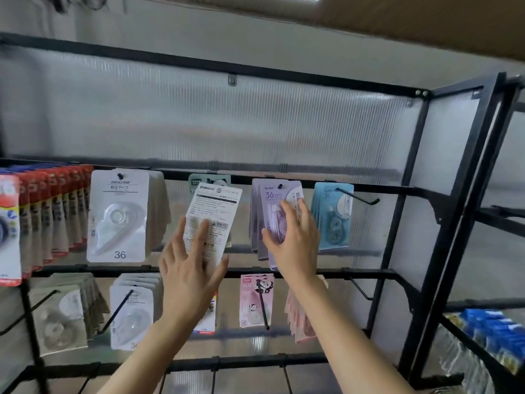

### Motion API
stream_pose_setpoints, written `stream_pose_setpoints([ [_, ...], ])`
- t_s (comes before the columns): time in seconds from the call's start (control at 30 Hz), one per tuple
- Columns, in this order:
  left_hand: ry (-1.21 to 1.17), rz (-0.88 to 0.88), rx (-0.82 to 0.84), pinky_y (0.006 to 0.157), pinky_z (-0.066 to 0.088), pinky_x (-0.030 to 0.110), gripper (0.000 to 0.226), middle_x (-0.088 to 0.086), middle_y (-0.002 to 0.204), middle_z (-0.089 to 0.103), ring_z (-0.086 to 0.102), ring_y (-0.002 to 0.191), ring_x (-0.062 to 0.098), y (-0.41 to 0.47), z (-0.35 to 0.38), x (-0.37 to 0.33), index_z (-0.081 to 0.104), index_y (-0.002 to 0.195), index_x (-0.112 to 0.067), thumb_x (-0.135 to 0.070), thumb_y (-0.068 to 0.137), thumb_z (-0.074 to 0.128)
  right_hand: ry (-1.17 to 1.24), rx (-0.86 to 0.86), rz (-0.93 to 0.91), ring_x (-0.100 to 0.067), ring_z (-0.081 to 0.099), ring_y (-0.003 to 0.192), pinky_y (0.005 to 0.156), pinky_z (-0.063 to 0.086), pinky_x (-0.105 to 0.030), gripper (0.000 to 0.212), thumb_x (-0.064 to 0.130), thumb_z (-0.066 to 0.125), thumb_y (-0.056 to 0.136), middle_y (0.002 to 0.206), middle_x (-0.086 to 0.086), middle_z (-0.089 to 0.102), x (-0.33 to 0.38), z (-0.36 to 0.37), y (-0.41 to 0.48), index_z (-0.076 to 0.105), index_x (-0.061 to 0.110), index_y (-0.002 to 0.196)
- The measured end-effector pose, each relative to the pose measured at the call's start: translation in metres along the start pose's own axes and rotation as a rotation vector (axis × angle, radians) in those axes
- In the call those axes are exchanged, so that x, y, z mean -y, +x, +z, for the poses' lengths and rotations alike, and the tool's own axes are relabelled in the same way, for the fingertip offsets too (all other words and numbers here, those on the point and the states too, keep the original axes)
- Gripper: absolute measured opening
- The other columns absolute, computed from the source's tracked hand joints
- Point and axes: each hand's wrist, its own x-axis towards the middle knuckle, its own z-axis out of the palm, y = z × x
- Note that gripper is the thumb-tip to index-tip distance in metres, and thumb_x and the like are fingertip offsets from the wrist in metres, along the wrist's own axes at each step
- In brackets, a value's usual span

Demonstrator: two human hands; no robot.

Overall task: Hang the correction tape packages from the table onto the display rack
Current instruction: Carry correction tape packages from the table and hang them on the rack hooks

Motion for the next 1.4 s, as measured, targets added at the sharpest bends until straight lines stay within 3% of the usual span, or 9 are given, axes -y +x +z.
stream_pose_setpoints([
  [0.43,0.029,-0.013,0.063,0.107,0.025,0.052,0.078,0.013,0.153,0.022,0.025,0.134,0.035,0.003,-0.012,0.014,0.035,0.145,-0.024,-0.063,0.078,0.037,-0.033,0.088,0.007,-0.032,0.023,0.141,0.109,0.033,-0.041,0.07,0.035,0.069,0.084,0.156,-0.014,0.017,-0.003,0.027,0.015,0.038,0.014,0.142],
  [0.6,-0.009,0.004,0.098,0.109,0.021,0.048,0.079,0.011,0.155,0.019,0.023,0.136,0.033,-0.001,-0.018,0.013,0.03,0.146,-0.027,-0.065,0.077,0.034,0.029,0.141,0.028,-0.031,0.011,0.145,0.116,0.024,-0.046,0.078,0.04,0.067,0.084,0.158,-0.012,0.007,-0.003,0.019,0.008,0.029,0.014,0.147],
  [0.77,-0.176,0.031,0.09,0.106,0.016,0.035,0.077,0.004,0.154,0.017,0.021,0.136,0.021,-0.008,-0.025,0.007,0.023,0.144,-0.032,-0.065,0.076,0.037,0.16,0.044,-0.011,-0.028,0.02,0.143,0.116,0.023,-0.046,0.072,0.035,0.068,0.084,0.154,-0.011,0.023,0.005,0.0,-0.02,0.035,0.012,0.143],
  [0.83,-0.227,0.059,0.091,0.107,0.016,0.035,0.076,-0.003,0.153,0.015,0.019,0.135,0.013,-0.011,-0.027,0.006,0.024,0.144,-0.032,-0.064,0.077,0.04,0.321,0.028,-0.019,-0.013,0.034,0.136,0.113,0.031,-0.039,0.063,0.036,0.066,0.083,0.145,0.003,0.038,0.01,-0.007,-0.033,0.04,0.02,0.138],
  [0.93,-0.294,0.106,0.109,0.11,0.024,0.042,0.073,0.0,0.153,0.02,0.02,0.136,0.011,-0.018,-0.029,0.001,0.029,0.143,-0.031,-0.061,0.079,0.045,0.748,0.265,0.083,0.015,0.04,0.122,0.106,0.038,-0.023,0.066,0.059,0.065,0.073,0.13,0.031,0.044,0.026,-0.018,-0.044,0.035,0.043,0.13],
  [1.07,-0.43,0.164,0.196,0.112,0.028,0.047,0.07,-0.003,0.152,0.02,0.02,0.142,0.013,-0.027,-0.031,-0.011,0.034,0.142,-0.031,-0.06,0.08,0.051,1.144,0.549,0.153,-0.004,0.058,0.113,0.087,0.049,-0.02,0.099,0.064,0.079,0.054,0.12,0.013,0.064,0.034,-0.02,-0.035,0.037,0.024,0.134],
  [1.2,-0.635,0.179,0.304,0.113,0.026,0.03,0.065,-0.018,0.15,0.017,0.018,0.143,0.005,-0.03,-0.033,-0.016,0.038,0.139,-0.032,-0.055,0.081,0.056,1.271,0.66,0.222,-0.019,0.06,0.112,0.084,0.05,-0.026,0.103,0.055,0.088,0.046,0.117,-0.002,0.064,0.039,-0.019,-0.028,0.043,0.017,0.13],
  [1.3,-0.654,0.179,0.326,0.109,0.021,0.01,0.062,-0.017,0.15,0.019,0.015,0.142,0.0,-0.034,-0.034,-0.015,0.037,0.138,-0.033,-0.052,0.081,0.055,1.261,0.629,0.235,-0.017,0.062,0.102,0.081,0.05,-0.025,0.095,0.052,0.088,0.048,0.107,-0.003,0.065,0.043,-0.016,-0.029,0.046,0.019,0.126],
  [1.4,-0.651,0.129,0.29,0.109,0.025,0.013,0.059,-0.013,0.149,0.026,0.02,0.141,0.0,-0.038,-0.032,-0.013,0.039,0.136,-0.035,-0.052,0.083,0.058,1.16,0.461,0.285,-0.006,0.064,0.092,0.075,0.05,-0.018,0.093,0.037,0.087,0.057,0.105,-0.005,0.061,0.05,-0.012,-0.032,0.037,0.028,0.136],
])
